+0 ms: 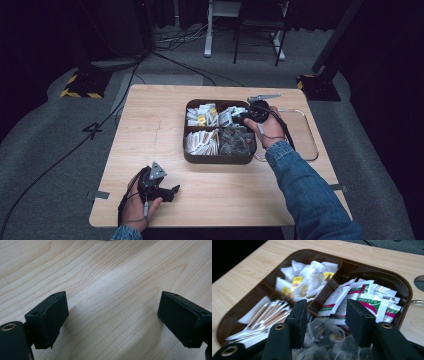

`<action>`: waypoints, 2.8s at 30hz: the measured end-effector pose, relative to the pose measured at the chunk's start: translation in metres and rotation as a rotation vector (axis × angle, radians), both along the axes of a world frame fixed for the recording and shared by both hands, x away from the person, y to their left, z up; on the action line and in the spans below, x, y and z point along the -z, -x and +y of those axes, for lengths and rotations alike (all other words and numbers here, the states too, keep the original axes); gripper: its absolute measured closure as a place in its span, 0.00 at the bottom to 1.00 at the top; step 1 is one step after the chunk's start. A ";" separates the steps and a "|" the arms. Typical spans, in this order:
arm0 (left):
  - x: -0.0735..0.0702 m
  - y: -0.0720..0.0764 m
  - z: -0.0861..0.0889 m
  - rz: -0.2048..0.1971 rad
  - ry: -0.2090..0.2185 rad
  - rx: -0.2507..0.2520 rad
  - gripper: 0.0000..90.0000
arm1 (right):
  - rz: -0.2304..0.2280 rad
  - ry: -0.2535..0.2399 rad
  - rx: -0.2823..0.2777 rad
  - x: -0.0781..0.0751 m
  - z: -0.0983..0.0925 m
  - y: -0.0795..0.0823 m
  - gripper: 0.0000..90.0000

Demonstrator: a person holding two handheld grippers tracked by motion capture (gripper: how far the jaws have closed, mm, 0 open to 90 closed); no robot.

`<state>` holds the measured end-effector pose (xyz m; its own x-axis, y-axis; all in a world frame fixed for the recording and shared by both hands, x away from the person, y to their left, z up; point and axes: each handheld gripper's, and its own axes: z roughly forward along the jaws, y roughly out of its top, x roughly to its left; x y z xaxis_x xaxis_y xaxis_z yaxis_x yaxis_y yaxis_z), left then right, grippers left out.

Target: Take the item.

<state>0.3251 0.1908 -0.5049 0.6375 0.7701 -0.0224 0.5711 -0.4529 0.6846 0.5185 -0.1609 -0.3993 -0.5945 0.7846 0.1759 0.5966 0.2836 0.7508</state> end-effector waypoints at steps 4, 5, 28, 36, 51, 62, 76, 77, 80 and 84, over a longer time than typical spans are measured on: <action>0.000 0.000 0.000 0.000 0.003 -0.002 0.11 | 0.026 -0.032 0.037 0.009 0.003 -0.018 0.61; 0.000 0.000 0.000 0.000 0.003 -0.002 0.11 | 0.026 -0.032 0.037 0.009 0.003 -0.018 0.61; 0.000 0.000 0.000 0.000 0.000 -0.001 0.11 | 0.131 -0.022 0.131 0.047 0.024 -0.040 0.72; 0.000 0.000 0.000 0.000 0.000 0.000 0.11 | 0.159 -0.016 0.114 0.055 0.034 -0.043 0.78; 0.000 0.000 0.000 0.000 0.000 -0.001 0.11 | 0.194 0.000 0.168 0.048 0.040 -0.040 0.98; 0.000 -0.002 0.000 0.002 -0.001 -0.003 0.11 | 0.143 -0.028 0.139 0.027 0.032 -0.031 0.98; 0.000 -0.007 -0.003 0.003 -0.008 -0.004 0.10 | 0.064 -0.111 0.036 -0.016 0.012 0.006 0.98; 0.000 -0.007 -0.003 0.004 -0.008 -0.004 0.10 | 0.064 -0.111 0.036 -0.016 0.012 0.006 0.98; 0.000 -0.007 -0.003 0.002 -0.008 -0.003 0.10 | 0.055 -0.140 0.002 -0.025 0.009 0.017 0.98; 0.000 -0.007 -0.003 0.003 -0.009 -0.004 0.10 | 0.042 -0.171 -0.043 -0.034 0.008 0.033 0.98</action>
<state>0.3320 0.1876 -0.5044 0.6347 0.7726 -0.0171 0.5746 -0.4569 0.6791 0.4855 -0.1533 -0.3656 -0.6164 0.7150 0.3299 0.6182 0.1800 0.7651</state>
